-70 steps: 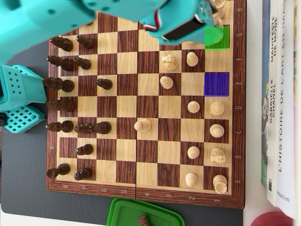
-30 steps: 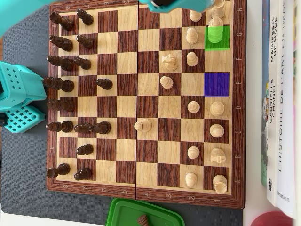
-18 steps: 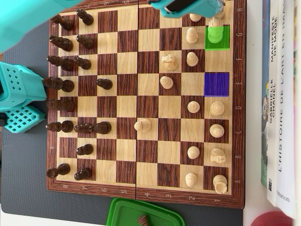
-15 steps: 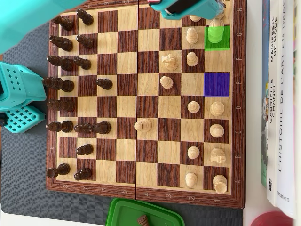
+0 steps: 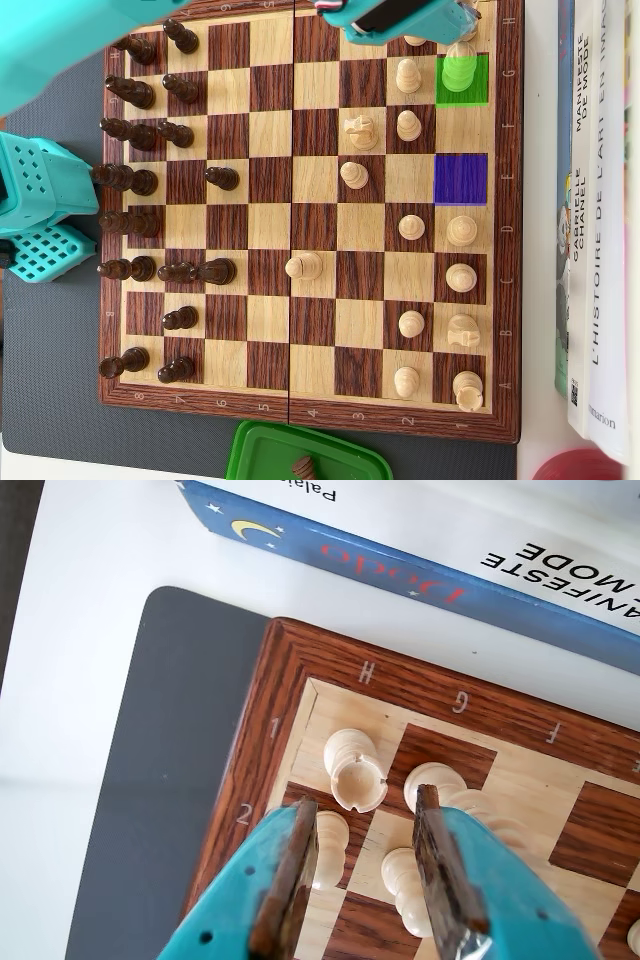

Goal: Play chess

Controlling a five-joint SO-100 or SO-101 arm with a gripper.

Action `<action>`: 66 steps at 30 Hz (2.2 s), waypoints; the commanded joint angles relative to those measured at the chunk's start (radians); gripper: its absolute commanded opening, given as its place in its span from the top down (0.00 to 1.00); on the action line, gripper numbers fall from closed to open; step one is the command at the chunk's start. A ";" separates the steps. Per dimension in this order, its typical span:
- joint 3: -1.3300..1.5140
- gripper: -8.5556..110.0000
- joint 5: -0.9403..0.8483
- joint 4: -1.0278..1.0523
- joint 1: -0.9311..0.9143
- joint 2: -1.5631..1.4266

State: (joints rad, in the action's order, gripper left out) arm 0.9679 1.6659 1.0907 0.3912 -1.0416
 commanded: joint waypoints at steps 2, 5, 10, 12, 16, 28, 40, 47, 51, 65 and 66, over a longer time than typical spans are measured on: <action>-0.043 0.80 0.003 -0.005 0.012 -0.012; -0.041 0.80 0.000 -0.005 0.012 -0.011; -0.051 0.80 -0.002 -0.009 0.009 0.018; -0.052 0.80 -0.003 -0.014 0.009 0.035; -0.054 0.80 -0.003 -0.014 0.011 0.041; -0.075 0.80 -0.002 -0.014 0.008 0.051; -0.075 0.80 0.002 -0.015 0.005 0.054; -0.075 0.80 0.003 -0.015 0.005 0.054; -0.075 0.80 0.003 -0.017 0.005 0.054; -0.114 0.80 -0.003 -0.041 -0.005 0.101; -0.114 0.80 -0.003 -0.041 -0.006 0.101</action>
State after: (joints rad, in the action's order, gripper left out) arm 0.9112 1.6659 1.0523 0.4004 -0.9265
